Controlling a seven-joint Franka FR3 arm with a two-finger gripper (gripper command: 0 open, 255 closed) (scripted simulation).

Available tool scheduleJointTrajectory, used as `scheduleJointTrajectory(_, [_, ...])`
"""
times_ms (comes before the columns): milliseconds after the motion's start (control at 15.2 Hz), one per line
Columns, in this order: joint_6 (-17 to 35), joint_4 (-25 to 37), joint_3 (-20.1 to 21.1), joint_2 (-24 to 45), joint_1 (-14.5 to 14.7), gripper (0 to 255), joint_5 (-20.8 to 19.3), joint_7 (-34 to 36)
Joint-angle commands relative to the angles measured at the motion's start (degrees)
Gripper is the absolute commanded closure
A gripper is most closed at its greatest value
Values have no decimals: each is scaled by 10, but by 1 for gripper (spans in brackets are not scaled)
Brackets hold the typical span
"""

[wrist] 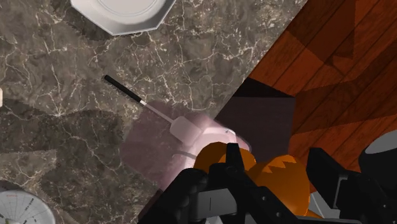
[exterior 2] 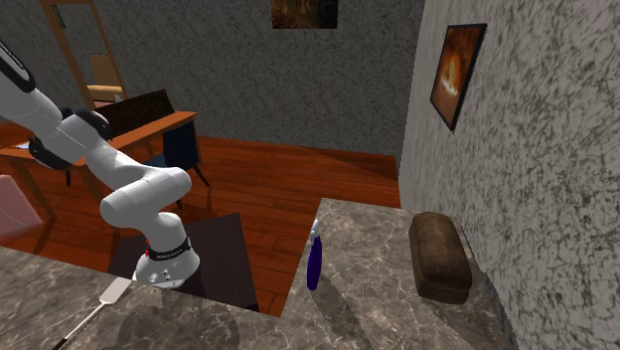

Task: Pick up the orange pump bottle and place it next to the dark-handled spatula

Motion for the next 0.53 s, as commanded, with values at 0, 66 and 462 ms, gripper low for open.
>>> scheduleJointTrajectory(0, [4, -17, -4, -15, -2, 255, -6, 1])
scheduleJointTrajectory(66, [7, -28, -5, -23, -3, 255, -6, 3])
scheduleJointTrajectory(462, [20, -88, -16, -71, -13, 255, -14, 15])
